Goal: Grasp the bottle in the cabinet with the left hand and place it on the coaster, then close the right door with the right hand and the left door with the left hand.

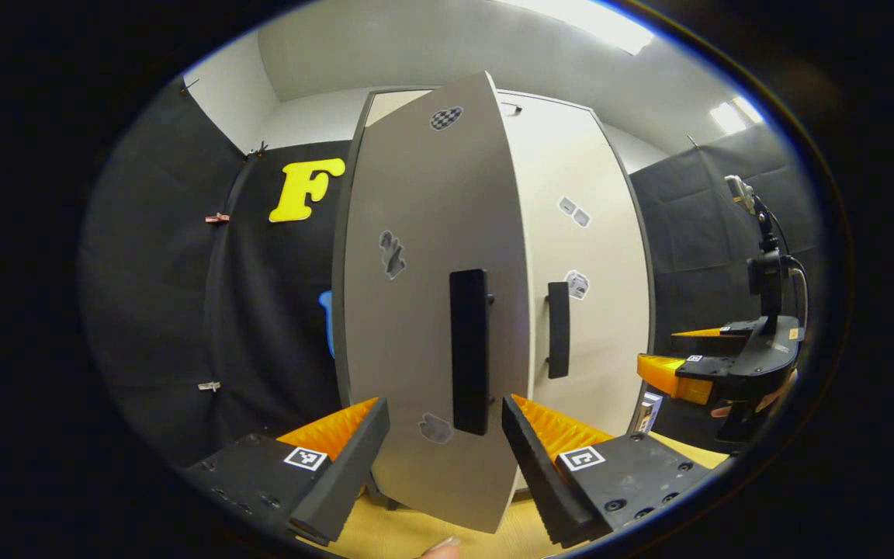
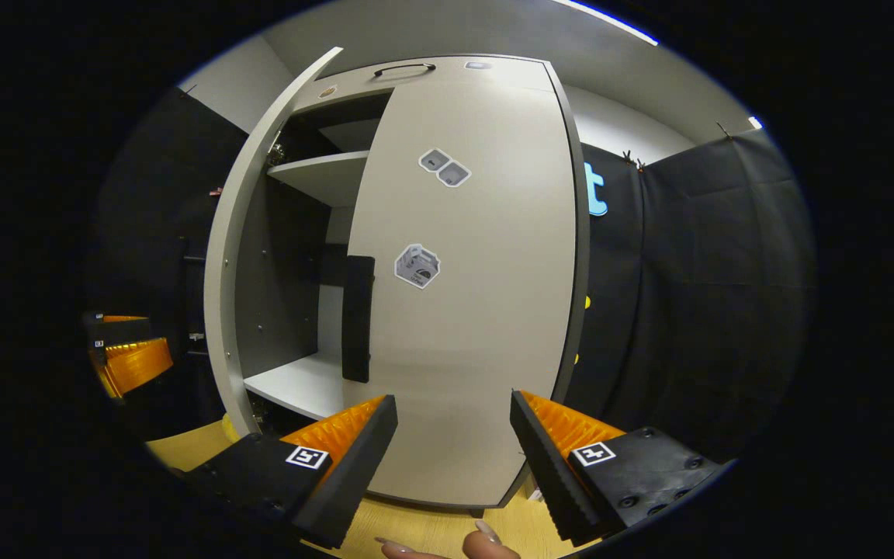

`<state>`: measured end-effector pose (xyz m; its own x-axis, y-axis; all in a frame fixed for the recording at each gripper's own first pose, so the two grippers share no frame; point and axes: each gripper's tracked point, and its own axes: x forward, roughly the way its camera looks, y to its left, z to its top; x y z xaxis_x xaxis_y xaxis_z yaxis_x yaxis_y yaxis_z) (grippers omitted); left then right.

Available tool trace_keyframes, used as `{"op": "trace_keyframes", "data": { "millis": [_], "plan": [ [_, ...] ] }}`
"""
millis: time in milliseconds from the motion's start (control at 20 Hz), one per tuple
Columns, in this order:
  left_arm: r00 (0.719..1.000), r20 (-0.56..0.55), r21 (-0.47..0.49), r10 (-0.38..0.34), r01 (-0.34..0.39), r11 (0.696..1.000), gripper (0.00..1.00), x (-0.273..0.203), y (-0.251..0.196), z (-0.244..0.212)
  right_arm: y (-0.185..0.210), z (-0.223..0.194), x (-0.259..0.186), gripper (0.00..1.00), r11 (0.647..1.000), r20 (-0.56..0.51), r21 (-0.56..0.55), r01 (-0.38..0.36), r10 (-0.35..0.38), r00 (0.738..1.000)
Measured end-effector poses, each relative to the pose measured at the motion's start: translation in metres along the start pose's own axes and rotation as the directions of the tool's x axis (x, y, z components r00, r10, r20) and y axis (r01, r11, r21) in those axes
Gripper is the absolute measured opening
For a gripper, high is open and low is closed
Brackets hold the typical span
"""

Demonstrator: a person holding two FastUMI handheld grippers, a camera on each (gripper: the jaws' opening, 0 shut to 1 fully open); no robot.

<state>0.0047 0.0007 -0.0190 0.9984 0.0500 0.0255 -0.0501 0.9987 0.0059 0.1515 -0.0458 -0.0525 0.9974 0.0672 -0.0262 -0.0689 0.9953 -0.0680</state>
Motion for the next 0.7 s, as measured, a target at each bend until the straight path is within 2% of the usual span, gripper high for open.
{"op": "trace_keyframes", "data": {
  "millis": [100, 200, 250, 350, 700],
  "plan": [
    [0.999, -0.009, -0.001, -0.033, 0.033, 0.999, 0.93, 0.001, -0.004, -0.003, 0.004, 0.006, -0.011, 0.98, 1.0, 0.007, 0.019, 0.014, -0.014, 1.0],
    [0.998, -0.013, -0.01, -0.068, 0.068, 0.998, 0.89, 0.003, -0.015, -0.005, 0.008, 0.013, -0.022, 0.98, 0.999, 0.02, 0.044, 0.031, -0.032, 0.999],
    [0.997, -0.013, -0.013, -0.082, 0.082, 0.997, 0.93, 0.003, -0.016, -0.006, 0.01, 0.016, -0.028, 0.98, 0.998, 0.027, 0.053, 0.041, -0.042, 0.999],
    [0.995, -0.014, -0.017, -0.104, 0.103, 0.994, 0.92, -0.003, -0.018, -0.007, 0.018, 0.022, -0.039, 0.98, 0.996, 0.039, 0.065, 0.059, -0.062, 0.997],
    [0.994, -0.013, -0.021, -0.109, 0.108, 0.994, 0.91, -0.013, 0.005, -0.009, 0.042, 0.03, -0.067, 0.97, 0.993, 0.05, 0.05, 0.104, -0.106, 0.993]
  ]
}}
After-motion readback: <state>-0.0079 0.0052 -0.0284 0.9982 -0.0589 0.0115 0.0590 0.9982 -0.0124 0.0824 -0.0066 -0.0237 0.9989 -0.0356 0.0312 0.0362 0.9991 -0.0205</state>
